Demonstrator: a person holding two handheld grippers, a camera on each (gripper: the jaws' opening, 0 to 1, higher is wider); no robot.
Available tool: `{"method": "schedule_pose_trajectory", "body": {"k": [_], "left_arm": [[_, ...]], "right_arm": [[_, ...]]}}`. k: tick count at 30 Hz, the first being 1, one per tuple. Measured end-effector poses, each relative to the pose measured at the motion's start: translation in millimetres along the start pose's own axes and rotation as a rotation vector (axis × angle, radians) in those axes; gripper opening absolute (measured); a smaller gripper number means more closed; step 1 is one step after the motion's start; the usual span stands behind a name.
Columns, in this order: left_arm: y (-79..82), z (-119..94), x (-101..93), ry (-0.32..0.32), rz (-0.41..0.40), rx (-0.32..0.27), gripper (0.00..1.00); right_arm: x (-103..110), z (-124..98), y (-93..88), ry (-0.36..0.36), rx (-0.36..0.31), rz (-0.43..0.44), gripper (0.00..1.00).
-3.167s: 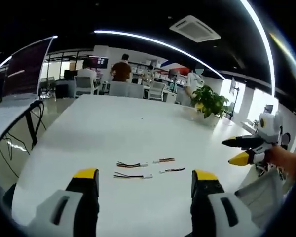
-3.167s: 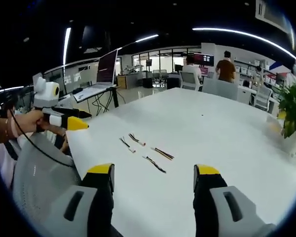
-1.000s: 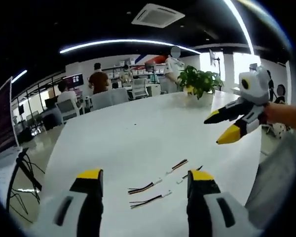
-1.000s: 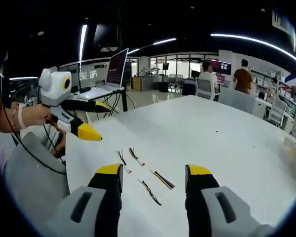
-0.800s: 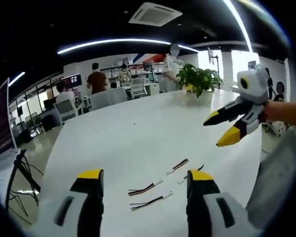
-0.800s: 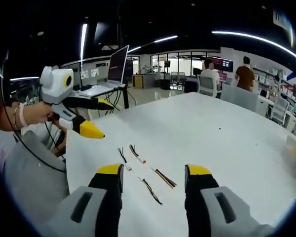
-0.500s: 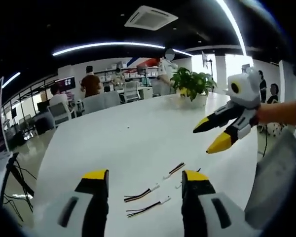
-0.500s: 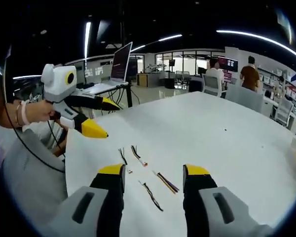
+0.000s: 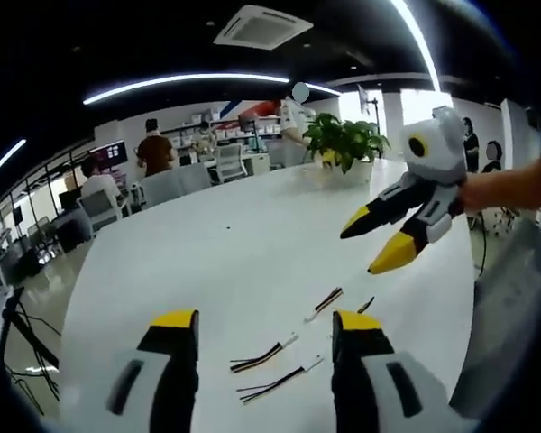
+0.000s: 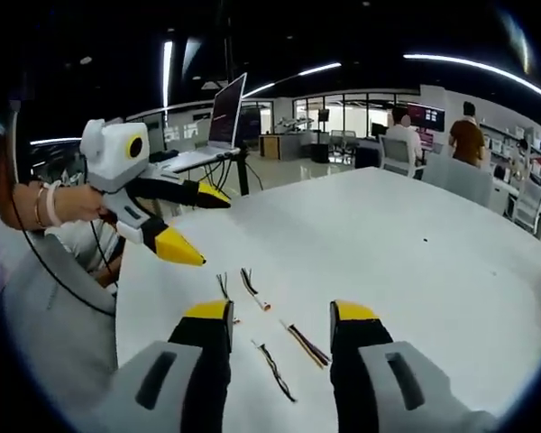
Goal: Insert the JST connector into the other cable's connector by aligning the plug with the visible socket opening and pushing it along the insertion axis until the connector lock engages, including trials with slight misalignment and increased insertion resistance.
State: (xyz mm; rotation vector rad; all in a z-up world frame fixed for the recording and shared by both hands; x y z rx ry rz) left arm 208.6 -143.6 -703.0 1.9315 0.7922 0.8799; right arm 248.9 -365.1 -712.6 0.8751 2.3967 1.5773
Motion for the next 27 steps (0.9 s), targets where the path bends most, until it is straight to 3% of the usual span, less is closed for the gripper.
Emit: {"method": "schedule_pose_trajectory", "body": {"k": [2,5,9,12,23,25,27], "left_arm": [[1.4,1,-0.4,-0.022,-0.017,-0.057,0.54],[1.0,2,1.1,-0.031,-0.029,-0.081,0.54],[-2.1,5,1.6,-0.054,0.017,-0.067,0.53],[-5.5,8,1.4,-0.073,0.017,-0.062,0.50],[-15.1,12,3.0,-0.077,0.081,-0.057,0.48],[-16.5,13,2.4,-0.089,0.088,-0.081,0.42],[-18.9,15,1.6,-0.105,0.068,-0.068,0.36]], "right_arm": [[0,1,-0.2,0.016,-0.005,-0.008,0.35],[1,3,-1.4,0.033,-0.015,-0.011,0.31],[2,5,-1.8,0.074,-0.047,-0.010,0.24],[2,6,-0.4,0.093,-0.082,0.018,0.25],[2,11,-4.3,0.114,-0.074,0.013,0.23],[1,13,-6.7,0.116,-0.069,0.005,0.22],[1,14,-8.2,0.114,-0.061,0.006,0.22]]}}
Point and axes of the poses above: the point that each gripper's makers call its tool centre point, and the gripper's own axes: z roughly forward along the fingers, x roughly to its left, y roughly out of its top, the point moved 9 cm from there along -z, roughly backward along the fingers, and after that the axes turned 9 degrees about z, right-handed, at the moved point
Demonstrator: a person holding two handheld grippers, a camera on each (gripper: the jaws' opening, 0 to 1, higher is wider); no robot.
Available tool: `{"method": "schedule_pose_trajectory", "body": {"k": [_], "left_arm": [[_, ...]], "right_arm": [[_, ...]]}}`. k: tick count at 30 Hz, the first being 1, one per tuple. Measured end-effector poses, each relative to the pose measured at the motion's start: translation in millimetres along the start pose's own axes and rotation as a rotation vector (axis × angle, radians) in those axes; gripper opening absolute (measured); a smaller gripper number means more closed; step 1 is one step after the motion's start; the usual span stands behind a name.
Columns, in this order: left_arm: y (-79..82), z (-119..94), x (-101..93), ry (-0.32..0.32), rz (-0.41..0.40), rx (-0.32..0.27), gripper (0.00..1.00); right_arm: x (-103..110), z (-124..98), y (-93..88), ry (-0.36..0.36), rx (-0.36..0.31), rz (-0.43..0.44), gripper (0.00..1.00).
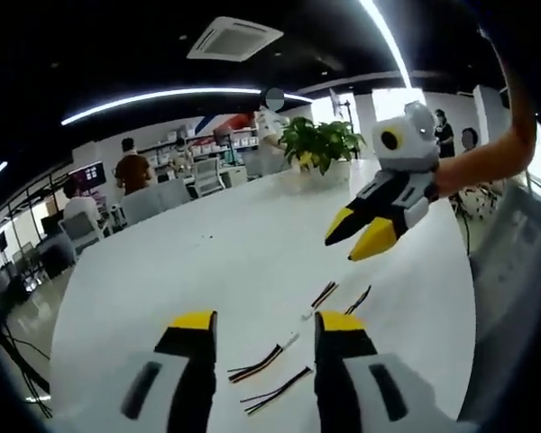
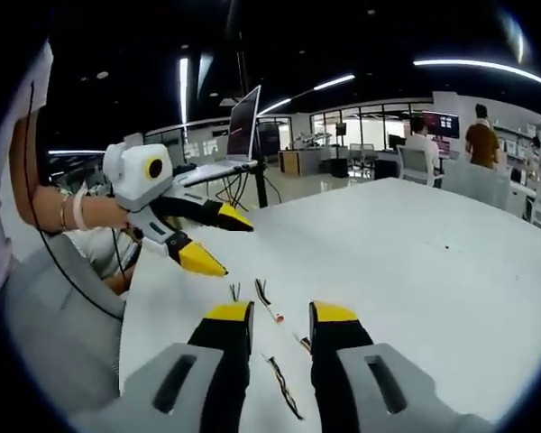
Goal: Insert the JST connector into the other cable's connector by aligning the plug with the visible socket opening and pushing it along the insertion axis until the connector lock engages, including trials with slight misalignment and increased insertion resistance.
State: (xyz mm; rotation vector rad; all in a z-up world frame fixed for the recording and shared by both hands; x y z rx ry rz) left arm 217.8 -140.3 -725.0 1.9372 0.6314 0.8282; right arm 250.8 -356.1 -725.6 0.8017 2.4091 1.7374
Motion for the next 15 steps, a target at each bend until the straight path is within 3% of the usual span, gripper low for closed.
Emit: {"method": "schedule_pose_trajectory", "body": {"k": [4,7,15], "left_arm": [[-5.5,3,-0.8,-0.012,0.008,0.005,0.37],[-10.5,7,-0.7,-0.038,-0.053,-0.031,0.44],[-18.1,10,2.1,-0.051,-0.043,-0.061,0.41]], "right_arm": [[-2,2,-3.3,0.003,0.010,-0.008,0.19],[-5,4,-9.6,-0.002,0.043,0.029,0.20],[-7,7,-18.1,0.018,0.055,0.013,0.19]]}}
Point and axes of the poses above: the point that each gripper's makers call its tool centre point, and the gripper's own axes: z roughly forward along the fingers, x roughly to its left, y roughly out of its top, the point moved 9 cm from there along -z, roughly backward along the fingers, and after that the axes turned 9 degrees about z, right-handed, at the moved point
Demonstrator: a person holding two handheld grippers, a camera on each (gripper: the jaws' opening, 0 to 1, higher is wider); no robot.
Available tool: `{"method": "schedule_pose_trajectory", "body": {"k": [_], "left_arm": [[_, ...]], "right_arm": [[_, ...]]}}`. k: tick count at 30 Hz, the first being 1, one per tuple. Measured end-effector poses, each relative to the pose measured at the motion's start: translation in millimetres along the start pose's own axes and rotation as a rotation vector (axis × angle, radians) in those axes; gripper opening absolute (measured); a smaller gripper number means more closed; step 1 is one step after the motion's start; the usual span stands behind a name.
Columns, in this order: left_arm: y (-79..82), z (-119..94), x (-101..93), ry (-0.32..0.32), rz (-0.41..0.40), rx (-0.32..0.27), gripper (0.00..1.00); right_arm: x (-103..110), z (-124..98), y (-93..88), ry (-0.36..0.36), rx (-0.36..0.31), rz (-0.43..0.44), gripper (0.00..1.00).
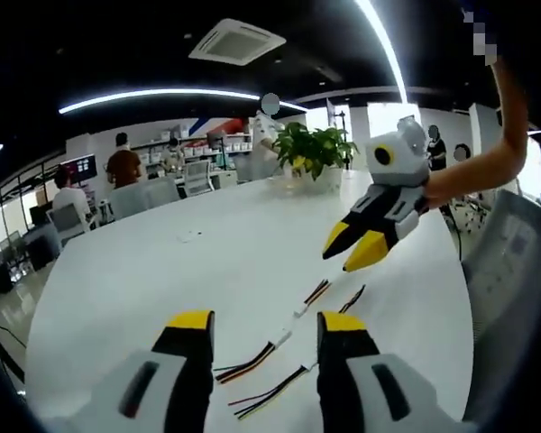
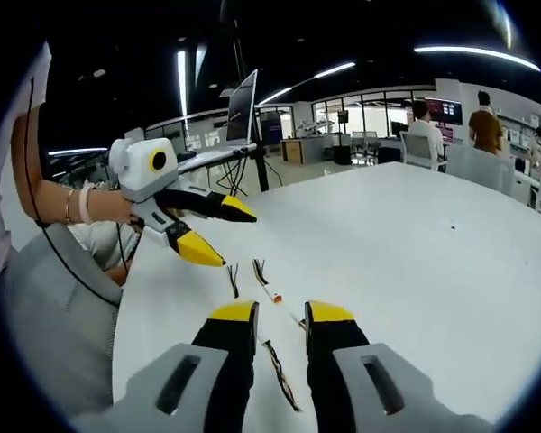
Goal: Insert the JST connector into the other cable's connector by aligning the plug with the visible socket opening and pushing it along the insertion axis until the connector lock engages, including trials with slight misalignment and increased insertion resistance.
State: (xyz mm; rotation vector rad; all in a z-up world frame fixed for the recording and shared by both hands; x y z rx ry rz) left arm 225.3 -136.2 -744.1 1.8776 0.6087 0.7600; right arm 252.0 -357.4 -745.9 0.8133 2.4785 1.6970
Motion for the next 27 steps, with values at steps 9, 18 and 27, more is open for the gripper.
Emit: {"method": "schedule_pose_trajectory", "body": {"k": [9,18,27], "left_arm": [[-5.6,6,12.0,-0.008,-0.066,-0.026,0.43],[-18.5,16,11.4,-0.102,0.021,0.035,0.40],[-26.7,25,13.6,-0.156,0.059,0.049,0.37]], "right_arm": [[-10,5,-3.2,0.017,0.010,-0.038,0.24],[-25,9,-10.4,0.072,0.040,-0.082,0.24],[-35,17,-22.2,0.093,0.077,-0.121,0.23]]}}
Point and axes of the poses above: the point that each gripper's makers call its tool centre point, and the gripper's own axes: z roughly forward along the fingers, x roughly to its left, y roughly out of its top, the point moved 9 cm from there along -z, roughly backward along the fingers, and after that the axes turned 9 degrees about z, right-handed, at the moved point
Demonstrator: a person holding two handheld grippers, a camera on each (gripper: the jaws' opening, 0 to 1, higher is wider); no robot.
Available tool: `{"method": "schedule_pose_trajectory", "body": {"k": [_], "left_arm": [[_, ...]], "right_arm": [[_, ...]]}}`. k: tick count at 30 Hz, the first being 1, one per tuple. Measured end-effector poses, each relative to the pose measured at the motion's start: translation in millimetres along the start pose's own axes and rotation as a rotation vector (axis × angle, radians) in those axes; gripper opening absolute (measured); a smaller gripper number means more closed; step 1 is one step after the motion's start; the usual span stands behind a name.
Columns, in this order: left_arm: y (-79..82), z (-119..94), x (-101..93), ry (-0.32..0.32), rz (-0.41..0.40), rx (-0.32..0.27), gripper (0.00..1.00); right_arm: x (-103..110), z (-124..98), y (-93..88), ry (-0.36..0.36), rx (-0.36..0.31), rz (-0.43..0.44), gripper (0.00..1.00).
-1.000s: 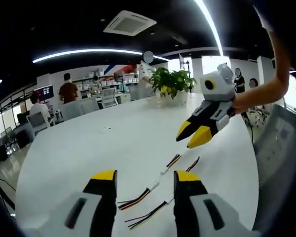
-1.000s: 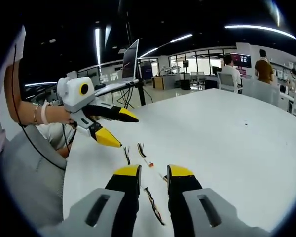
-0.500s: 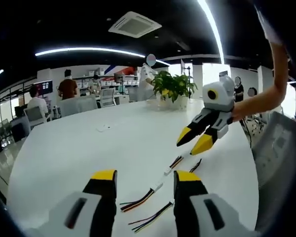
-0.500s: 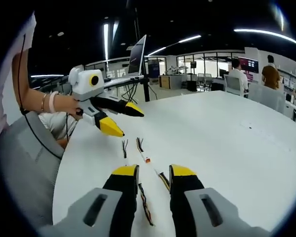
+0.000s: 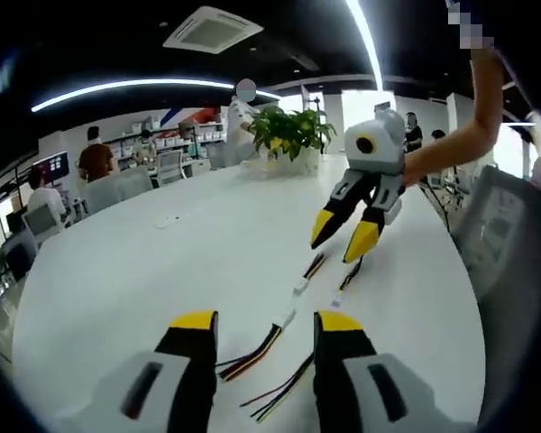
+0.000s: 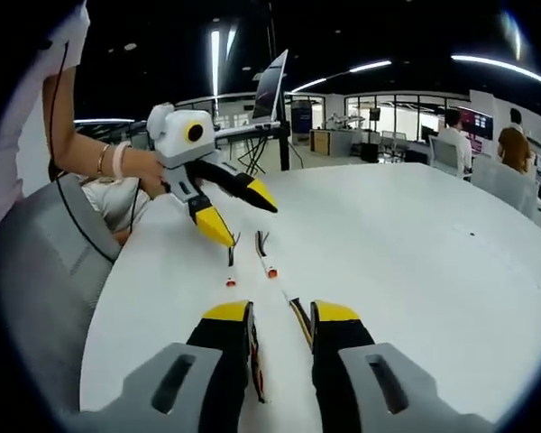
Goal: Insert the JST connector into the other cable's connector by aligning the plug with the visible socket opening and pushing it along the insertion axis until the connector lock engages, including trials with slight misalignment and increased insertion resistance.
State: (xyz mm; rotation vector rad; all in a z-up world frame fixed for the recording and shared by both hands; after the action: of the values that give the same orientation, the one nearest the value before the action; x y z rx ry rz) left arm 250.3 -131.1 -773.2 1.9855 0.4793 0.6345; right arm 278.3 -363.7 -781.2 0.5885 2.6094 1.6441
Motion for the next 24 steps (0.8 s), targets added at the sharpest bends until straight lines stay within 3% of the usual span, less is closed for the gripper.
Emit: {"method": "schedule_pose_trajectory", "body": {"k": [11,24], "left_arm": [[-7.7,6,-0.6,-0.072,0.042,0.018,0.36],[-8.4,14,-0.9,-0.178,0.049,-0.025,0.26]], "right_arm": [[-8,9,-0.1,0.039,-0.001,-0.036,0.21],[-16,18,-2.9,0.077,0.015,-0.057,0.18]]}}
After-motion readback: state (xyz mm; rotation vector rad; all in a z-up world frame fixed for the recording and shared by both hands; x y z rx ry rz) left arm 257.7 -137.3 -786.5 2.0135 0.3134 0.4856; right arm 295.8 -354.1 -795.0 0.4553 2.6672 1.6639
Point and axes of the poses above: the point that each gripper's makers call its tool centre point, and the gripper's own axes: z roughly forward along the fingers, x roughly to its left, y roughly out of its top, the point moved 9 cm from there along -z, roughly backward along the fingers, and after that the axes turned 9 degrees about z, right-handed, at the moved point
